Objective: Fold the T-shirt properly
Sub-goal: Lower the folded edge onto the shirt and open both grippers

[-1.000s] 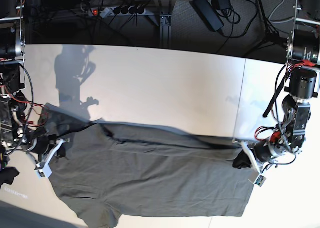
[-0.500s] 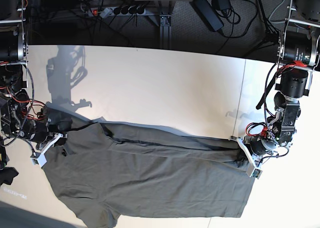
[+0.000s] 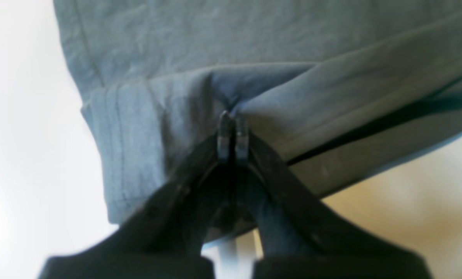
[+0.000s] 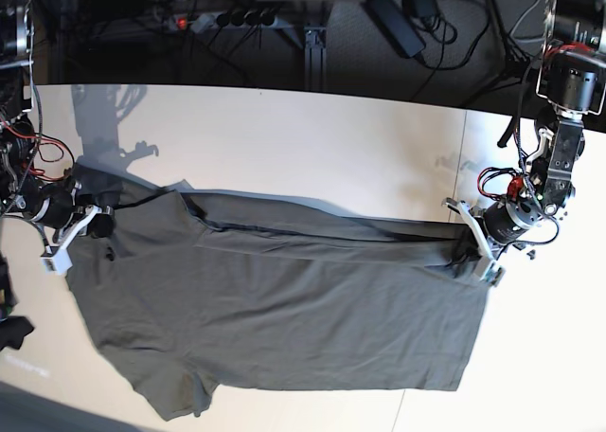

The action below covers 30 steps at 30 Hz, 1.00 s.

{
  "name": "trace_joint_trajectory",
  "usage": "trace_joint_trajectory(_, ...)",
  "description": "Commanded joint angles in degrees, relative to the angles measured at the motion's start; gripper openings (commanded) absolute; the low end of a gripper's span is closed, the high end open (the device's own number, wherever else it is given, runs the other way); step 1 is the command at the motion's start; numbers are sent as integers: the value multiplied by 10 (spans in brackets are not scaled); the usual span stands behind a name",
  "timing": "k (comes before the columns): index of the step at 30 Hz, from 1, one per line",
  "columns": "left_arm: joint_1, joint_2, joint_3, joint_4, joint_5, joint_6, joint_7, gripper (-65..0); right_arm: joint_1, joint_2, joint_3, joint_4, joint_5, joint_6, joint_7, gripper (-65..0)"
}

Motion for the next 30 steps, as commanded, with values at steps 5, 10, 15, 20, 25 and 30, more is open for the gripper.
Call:
trace_joint_trajectory(5, 90, -29, 2, 99, 7, -4, 60, -650, -85, 50, 41, 51, -21, 38, -70, -650)
trace_joint_trajectory(10, 172, -38, -16, 177, 7, -1, 62, -650, -158, 66, 122, 88, -9, 38, -76, -650)
trace_joint_trajectory(15, 243, -38, -45, 233, 7, -2, 62, -650, -219, 69, 167, 116, -7, 40, -78, -650)
trace_joint_trajectory(20, 297, -37, -47, 271, 8, -2, 61, -650, -265, 69, 174, 147, 0, 40, -82, -650)
trace_joint_trajectory(25, 330, -38, -49, 284, 23, -2, 50, -650, -305, 68, 179, 175, -1, 40, -83, -650)
trace_joint_trajectory(30, 333, -38, -77, 284, 22, -2, 39, -650, -320, 67, 195, 191, -1, 40, -84, -650)
